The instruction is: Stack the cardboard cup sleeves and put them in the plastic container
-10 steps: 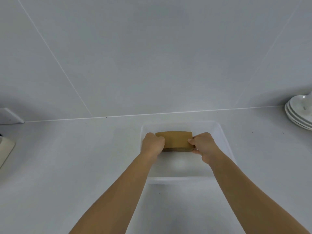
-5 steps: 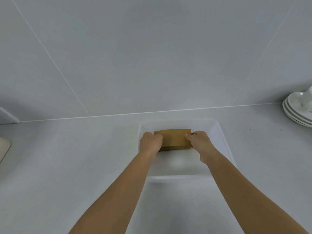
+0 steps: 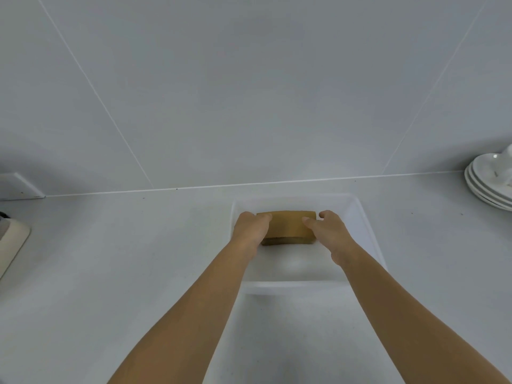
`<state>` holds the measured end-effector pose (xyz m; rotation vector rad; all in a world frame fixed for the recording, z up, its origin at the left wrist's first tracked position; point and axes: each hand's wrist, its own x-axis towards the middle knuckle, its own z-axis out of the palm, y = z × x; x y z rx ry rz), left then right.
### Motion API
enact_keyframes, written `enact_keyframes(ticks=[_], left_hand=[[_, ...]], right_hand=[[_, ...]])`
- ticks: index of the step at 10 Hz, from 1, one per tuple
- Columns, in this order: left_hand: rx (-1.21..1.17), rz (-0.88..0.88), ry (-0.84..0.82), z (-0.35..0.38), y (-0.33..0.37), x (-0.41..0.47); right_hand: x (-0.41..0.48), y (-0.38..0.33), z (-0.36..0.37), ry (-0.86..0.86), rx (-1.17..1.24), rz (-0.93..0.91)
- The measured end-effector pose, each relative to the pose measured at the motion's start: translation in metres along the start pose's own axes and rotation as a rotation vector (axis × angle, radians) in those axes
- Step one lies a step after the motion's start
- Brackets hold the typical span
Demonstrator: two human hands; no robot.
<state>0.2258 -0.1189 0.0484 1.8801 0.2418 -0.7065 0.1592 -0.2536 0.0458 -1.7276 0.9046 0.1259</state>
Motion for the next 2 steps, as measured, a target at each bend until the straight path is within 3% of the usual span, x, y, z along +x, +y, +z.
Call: enact_keyframes(ticks=[2], left_hand=[[0.048,0.140,0.086,-0.006,0.007,-0.026]], right_hand=[[-0.022,-0.010,-0.006,0.049,-0.113,-0.161]])
